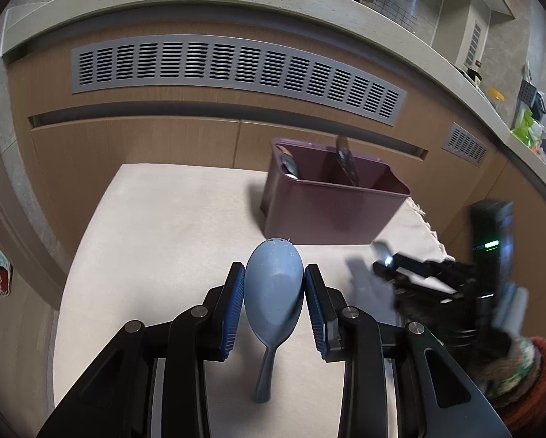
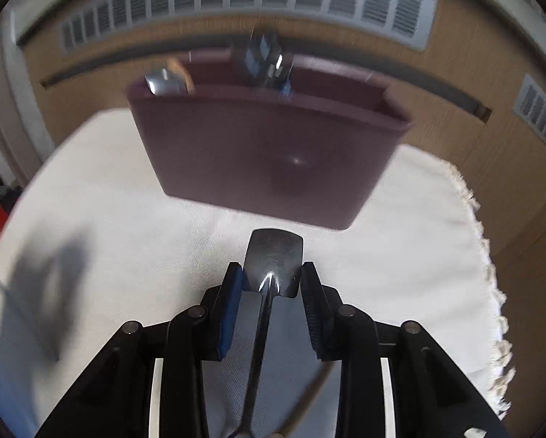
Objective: Organize utensils
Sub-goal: 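Lift the blue spoon with the left gripper while the right grasps the metal spatula, then lower both utensils into the purple caddy and open both grippers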
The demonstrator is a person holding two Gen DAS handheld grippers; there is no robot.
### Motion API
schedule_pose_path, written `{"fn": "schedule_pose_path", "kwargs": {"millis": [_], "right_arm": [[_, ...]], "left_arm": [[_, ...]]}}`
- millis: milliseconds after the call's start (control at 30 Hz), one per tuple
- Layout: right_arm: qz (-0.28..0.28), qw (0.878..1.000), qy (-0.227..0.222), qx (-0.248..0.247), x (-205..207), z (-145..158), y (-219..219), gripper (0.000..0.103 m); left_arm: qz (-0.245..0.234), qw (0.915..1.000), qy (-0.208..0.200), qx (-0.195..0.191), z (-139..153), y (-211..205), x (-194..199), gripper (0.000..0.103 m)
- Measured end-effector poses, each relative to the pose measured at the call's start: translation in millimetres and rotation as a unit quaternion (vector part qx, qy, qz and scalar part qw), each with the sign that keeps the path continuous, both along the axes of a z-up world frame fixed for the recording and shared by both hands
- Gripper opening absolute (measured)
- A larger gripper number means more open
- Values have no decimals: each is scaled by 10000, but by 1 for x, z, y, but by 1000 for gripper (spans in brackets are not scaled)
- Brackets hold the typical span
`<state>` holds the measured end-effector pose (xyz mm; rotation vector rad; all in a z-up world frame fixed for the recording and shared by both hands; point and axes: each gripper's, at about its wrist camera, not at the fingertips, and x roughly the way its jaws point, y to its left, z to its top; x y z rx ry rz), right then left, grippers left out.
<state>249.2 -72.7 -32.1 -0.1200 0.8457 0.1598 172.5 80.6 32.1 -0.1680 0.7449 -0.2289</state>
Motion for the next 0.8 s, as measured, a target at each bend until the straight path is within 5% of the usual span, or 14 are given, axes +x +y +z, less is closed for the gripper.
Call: {"fn": "schedule_pose_path", "kwargs": {"millis": [267, 800], "right_arm": [[277, 9961, -663, 520, -37, 48, -36, 29], [292, 9914, -1053, 715, -65, 66, -60, 29]], "left_arm": [[-203, 9998, -26, 63, 9, -24, -6, 34], [-403, 9986, -179, 301, 30, -52, -16, 34]]}}
